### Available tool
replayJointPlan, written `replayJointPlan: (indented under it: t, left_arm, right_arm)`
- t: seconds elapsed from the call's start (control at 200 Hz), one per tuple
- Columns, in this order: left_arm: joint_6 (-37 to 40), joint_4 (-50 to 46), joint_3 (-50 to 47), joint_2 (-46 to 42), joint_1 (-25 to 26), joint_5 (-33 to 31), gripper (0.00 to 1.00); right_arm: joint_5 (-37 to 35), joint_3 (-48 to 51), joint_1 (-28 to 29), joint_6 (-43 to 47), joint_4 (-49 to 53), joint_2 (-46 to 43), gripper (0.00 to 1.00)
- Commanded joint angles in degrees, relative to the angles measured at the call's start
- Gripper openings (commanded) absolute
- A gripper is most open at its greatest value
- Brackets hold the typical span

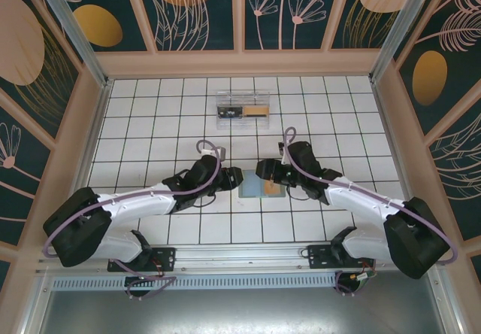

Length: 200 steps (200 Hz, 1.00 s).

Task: Take the credit cards out of the card holder

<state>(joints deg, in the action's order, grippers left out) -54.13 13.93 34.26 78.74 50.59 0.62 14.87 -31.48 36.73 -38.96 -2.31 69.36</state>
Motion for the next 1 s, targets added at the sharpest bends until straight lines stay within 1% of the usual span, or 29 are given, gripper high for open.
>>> replayJointPlan:
  t: [0.0,0.07,0.125,0.17,0.235,0.285,0.41,0.596,0.676,0.701,0.996]
  left_arm:
    - [-1.9,5.7,2.3,3.9,0.1,4.8,0.55]
    - [-2.9,7.6,3.3,6.3,0.1,6.9,0.56]
    - [-3.9,9.1,3.8,8.0,0.1,8.1,0.56]
    - [-4.5,10.0,4.2,9.2,0.1,9.0,0.56]
    - [-5.3,10.8,5.2,11.2,0.1,10.0,0.54]
    - [-5.9,11.3,5.9,12.6,0.1,10.8,0.53]
    - [-7.4,13.2,6.8,15.7,0.1,12.7,0.48]
    - [-9.0,14.7,7.9,19.1,0.1,14.7,0.40]
    - [-9.4,15.2,8.1,19.1,0.1,15.3,0.39]
    - [-9.4,15.2,8.2,20.8,0.1,15.4,0.39]
    - [-9.5,13.9,10.0,24.3,0.1,17.1,0.38]
  right_arm:
    - [-5.8,0.2,-0.5,3.1,5.8,0.1,0.40]
    - [-7.8,0.2,-0.8,3.9,7.6,0.8,0.25]
    - [-8.9,0.3,-0.9,4.2,8.6,1.3,0.18]
    - [-9.8,0.3,-1.0,4.4,9.4,1.7,0.15]
    - [-10.5,0.7,-1.3,4.9,10.0,2.5,0.03]
    - [-10.7,1.1,-1.8,4.9,10.2,3.0,0.00]
    - [-10.8,2.1,-2.8,5.2,10.1,3.6,0.00]
    - [-9.3,2.8,-3.8,5.9,9.1,5.1,0.00]
    - [-8.5,2.9,-3.8,6.1,8.3,5.8,0.00]
    - [-8.3,3.0,-3.8,6.3,8.1,6.0,0.00]
    - [-7.0,2.8,-3.8,6.4,7.4,8.6,0.00]
